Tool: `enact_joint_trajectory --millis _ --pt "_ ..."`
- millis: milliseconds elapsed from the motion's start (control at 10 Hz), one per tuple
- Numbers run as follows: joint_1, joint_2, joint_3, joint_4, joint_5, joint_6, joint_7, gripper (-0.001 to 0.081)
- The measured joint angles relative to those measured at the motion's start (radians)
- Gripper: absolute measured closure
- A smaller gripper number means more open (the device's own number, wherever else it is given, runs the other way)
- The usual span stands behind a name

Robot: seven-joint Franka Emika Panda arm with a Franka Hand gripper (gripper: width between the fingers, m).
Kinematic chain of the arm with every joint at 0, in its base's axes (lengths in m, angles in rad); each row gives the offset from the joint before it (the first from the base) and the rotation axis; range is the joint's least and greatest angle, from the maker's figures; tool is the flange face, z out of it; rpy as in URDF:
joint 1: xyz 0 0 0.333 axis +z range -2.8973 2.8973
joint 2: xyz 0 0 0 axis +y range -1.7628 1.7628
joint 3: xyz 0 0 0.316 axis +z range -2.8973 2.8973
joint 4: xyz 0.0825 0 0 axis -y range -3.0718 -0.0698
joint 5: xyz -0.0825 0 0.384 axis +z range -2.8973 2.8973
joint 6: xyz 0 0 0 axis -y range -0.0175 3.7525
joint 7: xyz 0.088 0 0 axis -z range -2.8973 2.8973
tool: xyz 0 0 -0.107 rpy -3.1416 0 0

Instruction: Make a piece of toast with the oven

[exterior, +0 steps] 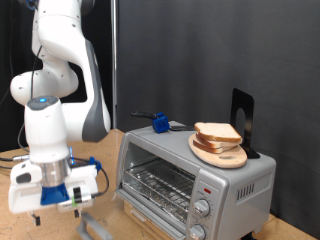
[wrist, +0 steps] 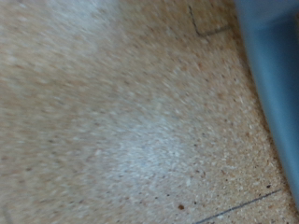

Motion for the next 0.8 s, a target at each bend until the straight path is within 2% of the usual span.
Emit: enact_joint_trajectory --millis 200,300,400,600,800 --pt "-0.044 0.09 0.074 0.062 0.091 -0.002 -0.044 -0.0002" --pt "-0.071 0.116 0.107 0.09 0.129 -0.008 -0.09 -0.0002" --pt "-0.102 0.113 0.134 0.108 0.17 -0.036 -0.159 -0.0002" --pt "-0.144 0.066 0.161 0.128 0.227 -0.166 -0.29 -0.0002" --pt "-0.173 -0.023 0.161 0.127 0.265 -0.285 -0.394 -0.0002"
